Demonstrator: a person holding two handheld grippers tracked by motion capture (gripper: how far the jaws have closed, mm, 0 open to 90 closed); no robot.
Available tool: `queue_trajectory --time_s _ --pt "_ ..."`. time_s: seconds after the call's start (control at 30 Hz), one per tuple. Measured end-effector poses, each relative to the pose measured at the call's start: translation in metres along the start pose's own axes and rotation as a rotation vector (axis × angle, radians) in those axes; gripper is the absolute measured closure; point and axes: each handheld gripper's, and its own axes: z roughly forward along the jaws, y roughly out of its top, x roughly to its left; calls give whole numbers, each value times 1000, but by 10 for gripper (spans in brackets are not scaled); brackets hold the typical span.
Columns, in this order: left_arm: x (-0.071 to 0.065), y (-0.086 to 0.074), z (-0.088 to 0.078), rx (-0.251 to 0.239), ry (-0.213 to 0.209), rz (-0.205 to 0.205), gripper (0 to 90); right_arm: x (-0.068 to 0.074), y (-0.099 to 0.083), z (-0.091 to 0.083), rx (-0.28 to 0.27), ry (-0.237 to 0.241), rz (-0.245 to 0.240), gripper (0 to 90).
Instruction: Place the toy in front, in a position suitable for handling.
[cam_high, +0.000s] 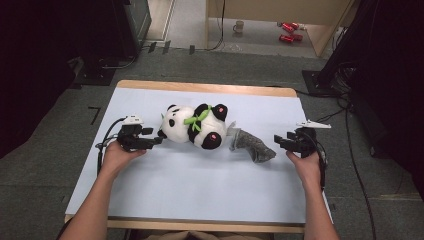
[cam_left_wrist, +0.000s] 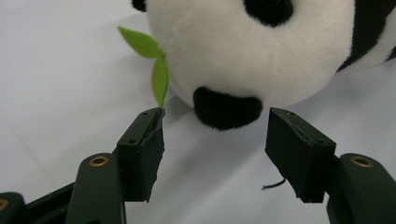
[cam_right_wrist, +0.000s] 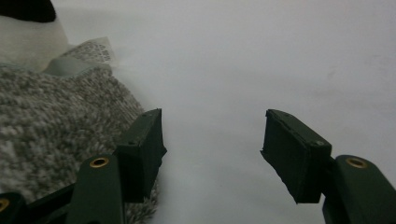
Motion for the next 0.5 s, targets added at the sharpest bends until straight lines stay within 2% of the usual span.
queue_trajectory --time_s 0.07,0.17,0.23,0.3,0.4,0.5 --pt "-3 5 3 -7 -9 17 355 5 0 -4 -10 7 -16 386" --pt "-4 13 7 -21 -32 19 342 14 1 -13 -22 9 -57 385" --pt "-5 20 10 -23 -36 35 334 19 1 -18 -32 20 -75 385" --pt "-5 27 13 -37 -60 43 312 27 1 -26 -45 41 -92 380" --pt "-4 30 15 -45 -63 42 303 33 2 -28 -46 57 -113 374" --pt "2 32 17 -49 -81 21 278 42 1 -29 -43 87 -132 366"
